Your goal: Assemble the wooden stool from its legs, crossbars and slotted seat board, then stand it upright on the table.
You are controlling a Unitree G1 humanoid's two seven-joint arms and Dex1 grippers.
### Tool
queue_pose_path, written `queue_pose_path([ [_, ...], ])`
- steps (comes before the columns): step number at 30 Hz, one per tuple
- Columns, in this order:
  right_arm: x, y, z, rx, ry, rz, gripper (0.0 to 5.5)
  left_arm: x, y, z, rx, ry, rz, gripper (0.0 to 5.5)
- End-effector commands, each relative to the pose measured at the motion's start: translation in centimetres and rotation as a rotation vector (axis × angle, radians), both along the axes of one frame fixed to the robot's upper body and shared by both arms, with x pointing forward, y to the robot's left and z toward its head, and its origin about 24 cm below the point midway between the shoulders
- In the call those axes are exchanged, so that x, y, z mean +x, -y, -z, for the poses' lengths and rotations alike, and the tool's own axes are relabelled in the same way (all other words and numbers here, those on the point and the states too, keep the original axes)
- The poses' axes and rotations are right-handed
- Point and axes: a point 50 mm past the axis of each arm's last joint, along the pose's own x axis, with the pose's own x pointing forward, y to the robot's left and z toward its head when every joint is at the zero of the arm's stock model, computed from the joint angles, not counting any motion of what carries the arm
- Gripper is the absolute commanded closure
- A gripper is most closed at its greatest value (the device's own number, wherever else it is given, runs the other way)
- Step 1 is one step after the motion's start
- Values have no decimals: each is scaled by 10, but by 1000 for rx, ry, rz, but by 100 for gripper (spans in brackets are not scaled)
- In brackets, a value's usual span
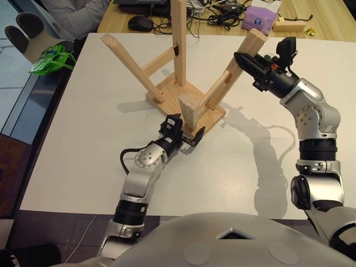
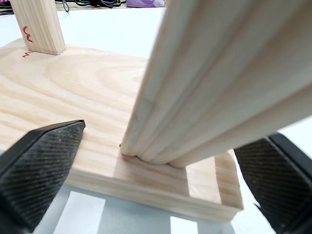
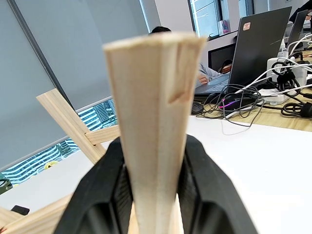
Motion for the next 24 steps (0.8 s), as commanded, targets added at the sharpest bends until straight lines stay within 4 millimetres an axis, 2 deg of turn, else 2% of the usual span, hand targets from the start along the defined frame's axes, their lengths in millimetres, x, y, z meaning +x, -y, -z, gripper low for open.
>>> queue_pose_path([
  [1,1,-18,7,-15,-69,-53,448,-1,0,8,24,-43,10,10],
  [6,5,-25,1,-30,-112,-78,448,6,-4,7,27,-33,-3,10],
  [14,-4,-39,-8,-72,-53,-142,448,12,-1,6,27,-26,17,10],
  [24,-11,-43,-3,-172,17,-182,448,10,0,7,31,-26,22,10],
])
